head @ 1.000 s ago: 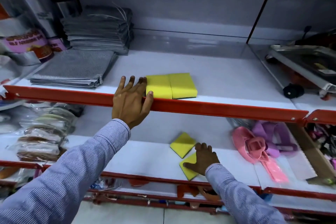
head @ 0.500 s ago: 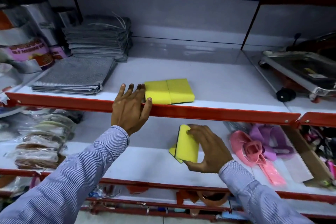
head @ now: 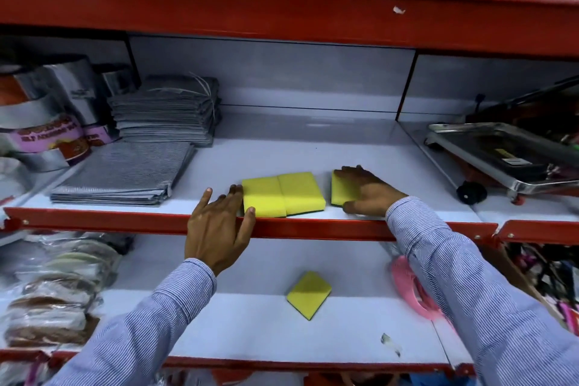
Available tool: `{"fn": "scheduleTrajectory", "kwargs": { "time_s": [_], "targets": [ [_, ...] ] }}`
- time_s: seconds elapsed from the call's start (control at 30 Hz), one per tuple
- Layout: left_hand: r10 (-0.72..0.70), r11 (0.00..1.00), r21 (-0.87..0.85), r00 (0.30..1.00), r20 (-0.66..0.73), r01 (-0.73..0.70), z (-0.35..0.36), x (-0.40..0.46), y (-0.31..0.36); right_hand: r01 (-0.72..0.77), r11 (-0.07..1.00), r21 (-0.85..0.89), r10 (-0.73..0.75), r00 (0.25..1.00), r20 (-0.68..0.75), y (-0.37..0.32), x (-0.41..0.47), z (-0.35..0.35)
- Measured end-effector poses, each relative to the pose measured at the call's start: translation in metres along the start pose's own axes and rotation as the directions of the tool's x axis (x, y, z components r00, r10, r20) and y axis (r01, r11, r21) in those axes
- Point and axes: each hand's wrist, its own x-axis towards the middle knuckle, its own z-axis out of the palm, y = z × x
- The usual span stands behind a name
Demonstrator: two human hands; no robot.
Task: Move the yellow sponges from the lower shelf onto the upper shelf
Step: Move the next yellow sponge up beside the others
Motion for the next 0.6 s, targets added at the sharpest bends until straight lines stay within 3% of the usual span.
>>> {"fn": "scheduleTrajectory", "kwargs": {
  "time_s": [0.07, 0.13, 0.2, 0.23, 0.3, 0.33, 0.4, 0.43, 0.47, 0.53, 0.57, 0.6],
  "targets": [
    [0.001, 1.0, 0.005, 1.0, -0.004, -0.001, 0.0, 0.001, 0.001, 0.071, 0.997, 0.016, -0.071, 0.997, -0.023, -0.002, -0.006, -0.002],
    [-0.007, 1.0, 0.002, 1.0, -0.01, 0.007, 0.001, 0.003, 0.002, 0.276, 0.96, 0.05, -0.249, 0.919, -0.305, -0.009, -0.019, -0.002],
    [-0.016, 1.0, 0.006, 1.0, -0.019, 0.016, 0.003, 0.002, 0.002, 0.501, 0.862, -0.081, -0.442, 0.664, -0.603, -0.013, -0.036, 0.008],
    [-0.016, 1.0, 0.009, 1.0, -0.025, 0.016, 0.003, 0.002, 0.002, 0.574, 0.8, -0.176, -0.523, 0.521, -0.675, -0.014, -0.047, 0.016],
    [-0.02, 1.0, 0.014, 0.999, -0.033, 0.02, 0.004, 0.003, 0.001, 0.665, 0.662, -0.345, -0.678, 0.337, -0.653, -0.014, -0.066, 0.041],
    [-0.025, 1.0, 0.016, 0.999, -0.035, 0.025, 0.006, 0.003, 0.0, 0.692, 0.6, -0.401, -0.748, 0.307, -0.589, -0.01, -0.071, 0.057],
    [-0.027, 0.999, 0.018, 0.998, -0.049, 0.028, 0.006, 0.005, 0.002, 0.725, 0.517, -0.454, -0.843, 0.34, -0.418, 0.002, -0.073, 0.093],
    [-0.03, 0.999, 0.015, 0.998, -0.051, 0.031, 0.007, 0.005, 0.002, 0.731, 0.514, -0.45, -0.856, 0.397, -0.332, 0.01, -0.069, 0.116],
    [-0.031, 0.999, 0.009, 0.998, -0.053, 0.032, 0.007, 0.006, 0.002, 0.711, 0.558, -0.428, -0.829, 0.5, -0.25, 0.017, -0.062, 0.138],
    [-0.031, 0.999, 0.008, 0.998, -0.06, 0.032, 0.007, 0.006, 0.002, 0.499, 0.802, -0.328, -0.556, 0.825, -0.105, 0.027, -0.044, 0.179],
    [-0.032, 0.999, 0.012, 0.998, -0.057, 0.033, 0.009, 0.007, 0.002, 0.313, 0.9, -0.304, -0.333, 0.943, -0.015, 0.032, -0.034, 0.198],
    [-0.035, 0.999, 0.015, 0.998, -0.053, 0.036, 0.01, 0.008, 0.001, 0.129, 0.951, -0.283, -0.11, 0.991, 0.081, 0.035, -0.026, 0.215]
  ]
}}
